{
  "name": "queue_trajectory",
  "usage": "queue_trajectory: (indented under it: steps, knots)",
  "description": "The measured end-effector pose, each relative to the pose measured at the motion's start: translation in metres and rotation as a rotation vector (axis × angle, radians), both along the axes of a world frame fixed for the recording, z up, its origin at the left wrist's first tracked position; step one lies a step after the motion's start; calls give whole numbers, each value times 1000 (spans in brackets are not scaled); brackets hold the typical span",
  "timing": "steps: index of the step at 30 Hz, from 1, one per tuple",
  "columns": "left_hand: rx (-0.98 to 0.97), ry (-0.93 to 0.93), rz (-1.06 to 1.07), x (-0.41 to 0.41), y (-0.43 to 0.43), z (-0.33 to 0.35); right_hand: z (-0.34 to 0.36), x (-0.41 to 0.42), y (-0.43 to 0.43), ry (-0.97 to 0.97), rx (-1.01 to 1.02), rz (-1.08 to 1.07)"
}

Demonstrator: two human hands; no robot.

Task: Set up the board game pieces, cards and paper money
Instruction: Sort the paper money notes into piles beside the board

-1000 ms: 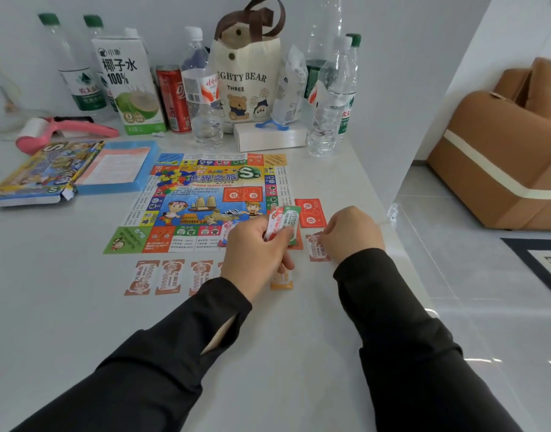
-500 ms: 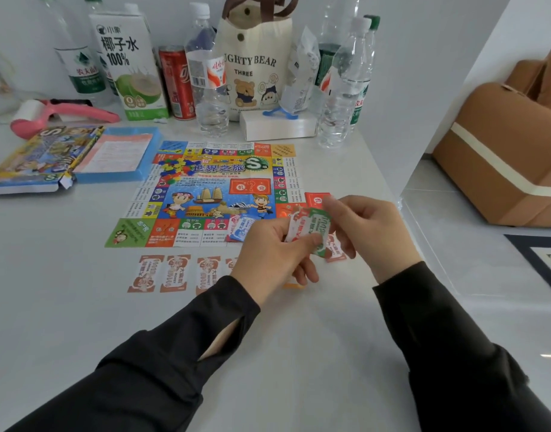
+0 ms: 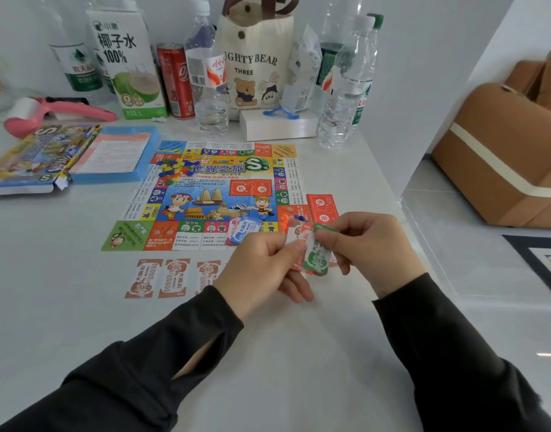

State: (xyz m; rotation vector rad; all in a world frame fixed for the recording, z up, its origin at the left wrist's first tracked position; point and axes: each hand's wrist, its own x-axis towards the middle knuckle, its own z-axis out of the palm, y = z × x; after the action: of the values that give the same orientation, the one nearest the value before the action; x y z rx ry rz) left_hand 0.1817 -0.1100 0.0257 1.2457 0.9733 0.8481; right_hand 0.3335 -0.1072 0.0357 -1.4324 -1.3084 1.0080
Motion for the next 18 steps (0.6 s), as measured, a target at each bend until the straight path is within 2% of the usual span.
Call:
queue_trajectory:
  steps: [4, 11, 18]
  knots:
    - [44, 27, 85, -2, 1, -1, -2, -1, 1, 38, -52, 33]
    - [38, -64, 173, 0, 1, -4, 0, -3, -1, 92, -76, 22]
    - [53, -45, 162, 0, 2, -4, 3, -6, -3, 130, -154, 28]
